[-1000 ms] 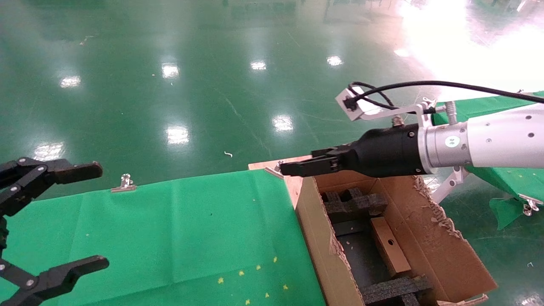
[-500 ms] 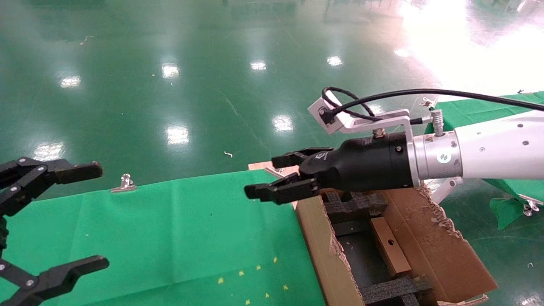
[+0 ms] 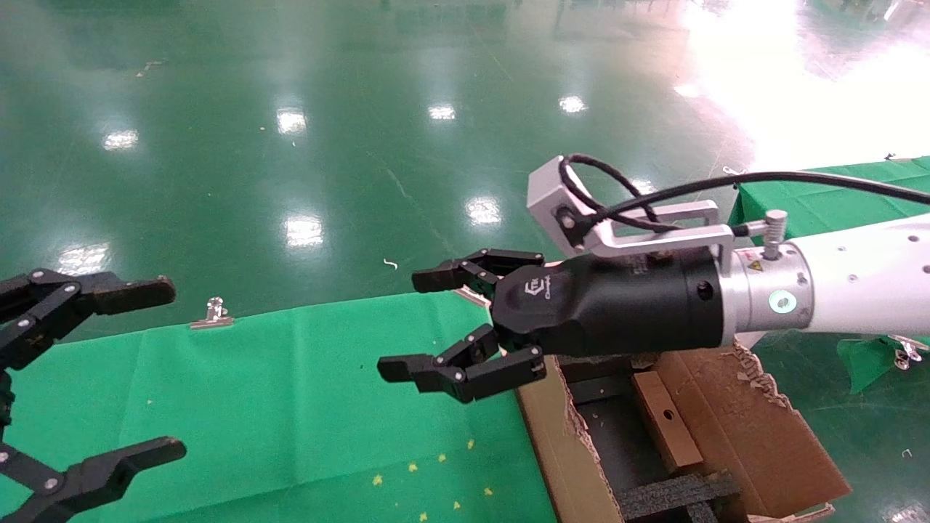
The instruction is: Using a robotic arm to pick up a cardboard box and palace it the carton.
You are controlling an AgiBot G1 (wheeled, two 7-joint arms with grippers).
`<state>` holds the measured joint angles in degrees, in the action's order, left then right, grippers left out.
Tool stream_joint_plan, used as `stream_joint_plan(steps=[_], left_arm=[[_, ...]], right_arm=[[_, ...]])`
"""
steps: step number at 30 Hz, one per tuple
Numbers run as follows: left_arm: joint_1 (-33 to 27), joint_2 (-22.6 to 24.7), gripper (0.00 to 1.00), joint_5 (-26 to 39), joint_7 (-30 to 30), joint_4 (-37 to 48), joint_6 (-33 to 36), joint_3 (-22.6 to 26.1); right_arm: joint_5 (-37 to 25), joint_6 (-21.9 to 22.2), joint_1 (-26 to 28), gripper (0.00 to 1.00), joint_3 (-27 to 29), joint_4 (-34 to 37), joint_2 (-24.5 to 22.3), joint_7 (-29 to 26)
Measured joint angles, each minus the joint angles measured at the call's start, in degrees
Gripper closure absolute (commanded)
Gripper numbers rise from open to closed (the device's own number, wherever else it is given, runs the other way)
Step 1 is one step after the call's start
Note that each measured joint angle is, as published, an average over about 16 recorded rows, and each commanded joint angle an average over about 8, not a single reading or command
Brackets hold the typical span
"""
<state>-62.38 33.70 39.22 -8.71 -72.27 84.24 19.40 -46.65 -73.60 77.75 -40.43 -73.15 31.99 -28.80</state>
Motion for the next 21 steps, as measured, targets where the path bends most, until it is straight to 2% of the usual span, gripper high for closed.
stream_joint_plan(steps=[14,21], left_arm=[[0.00,0.00,0.00,-0.01,0.01,0.00,-0.01,0.01],[0.00,-0.01,0.00,-0.01,0.01,0.01,-0.01,0.01]], right_arm=[[3.76,-9.52,-12.74,0.00,19.27,-0.33,2.38,14.14],[4.63,-11.71,-15.68,0.00,23.74,-0.39,2.93,17.37]])
